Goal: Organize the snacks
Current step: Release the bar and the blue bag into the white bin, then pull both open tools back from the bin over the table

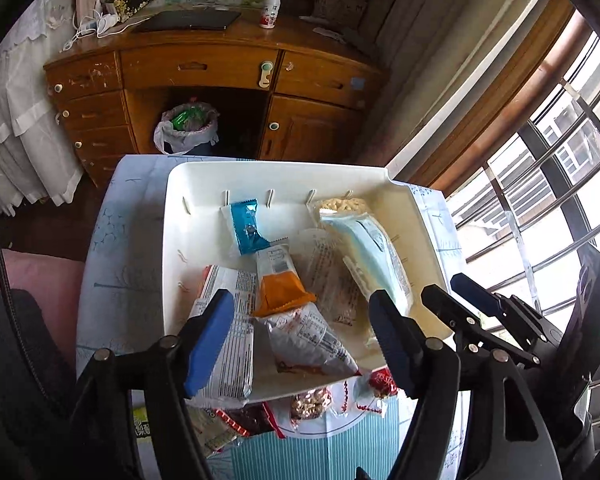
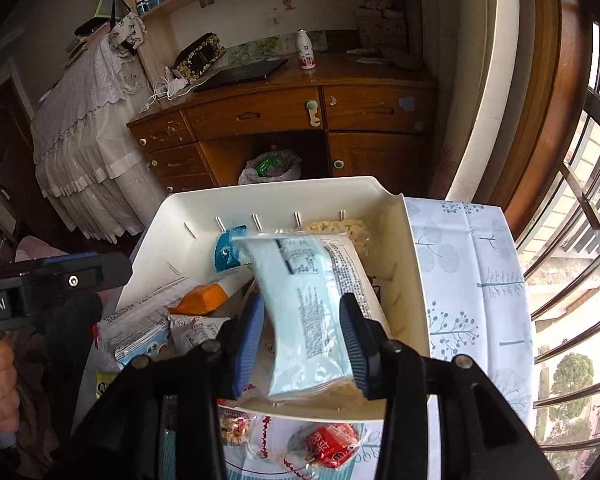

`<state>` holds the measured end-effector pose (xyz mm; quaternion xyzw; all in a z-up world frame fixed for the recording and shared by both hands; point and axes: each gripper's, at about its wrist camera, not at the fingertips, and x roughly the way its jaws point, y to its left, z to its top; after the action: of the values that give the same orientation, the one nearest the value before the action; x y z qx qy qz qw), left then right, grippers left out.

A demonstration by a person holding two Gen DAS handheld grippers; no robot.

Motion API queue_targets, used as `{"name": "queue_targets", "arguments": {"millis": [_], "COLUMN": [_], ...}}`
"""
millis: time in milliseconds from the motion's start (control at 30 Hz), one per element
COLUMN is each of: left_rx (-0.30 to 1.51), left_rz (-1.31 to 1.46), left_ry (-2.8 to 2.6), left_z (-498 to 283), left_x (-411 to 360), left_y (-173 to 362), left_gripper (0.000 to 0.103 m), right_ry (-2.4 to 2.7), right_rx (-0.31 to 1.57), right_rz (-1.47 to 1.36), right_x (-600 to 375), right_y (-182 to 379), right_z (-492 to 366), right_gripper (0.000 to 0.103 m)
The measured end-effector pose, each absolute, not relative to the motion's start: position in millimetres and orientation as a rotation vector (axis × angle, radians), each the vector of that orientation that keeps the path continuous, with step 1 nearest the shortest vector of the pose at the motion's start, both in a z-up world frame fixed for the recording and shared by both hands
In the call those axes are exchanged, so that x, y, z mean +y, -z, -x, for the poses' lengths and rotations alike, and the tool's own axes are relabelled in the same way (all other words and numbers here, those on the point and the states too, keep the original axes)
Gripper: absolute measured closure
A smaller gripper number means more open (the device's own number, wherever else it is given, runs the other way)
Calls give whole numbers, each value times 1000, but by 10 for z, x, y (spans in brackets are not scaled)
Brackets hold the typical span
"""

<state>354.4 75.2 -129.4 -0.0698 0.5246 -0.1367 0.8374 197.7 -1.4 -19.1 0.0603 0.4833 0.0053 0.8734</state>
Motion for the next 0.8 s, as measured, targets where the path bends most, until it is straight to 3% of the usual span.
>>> {"name": "queue_targets", "arguments": {"millis": [200,433,667,800], "left_rx": [1102,1084,1060,1044], "left_rz": [154,137,127,137], "left_ry": [301,304,256,202], "left_z": [-3297,-2900,-2442,-2174], "left_x": [791,799,812,796], "left_y": [1198,1022,861,747], "left_gripper": [29,29,29,29], "right_ry": [6,2,-39,-69], "right_rx": [1005,978,952,948], "right_rz": [-122,-136,-151,-174], "right_x": [32,41,-7,-60], "right_y": [63,-159,-354,-392], "right_z": [-1815,-1477,-1174,-979], "right_gripper": [54,43,40,32]}}
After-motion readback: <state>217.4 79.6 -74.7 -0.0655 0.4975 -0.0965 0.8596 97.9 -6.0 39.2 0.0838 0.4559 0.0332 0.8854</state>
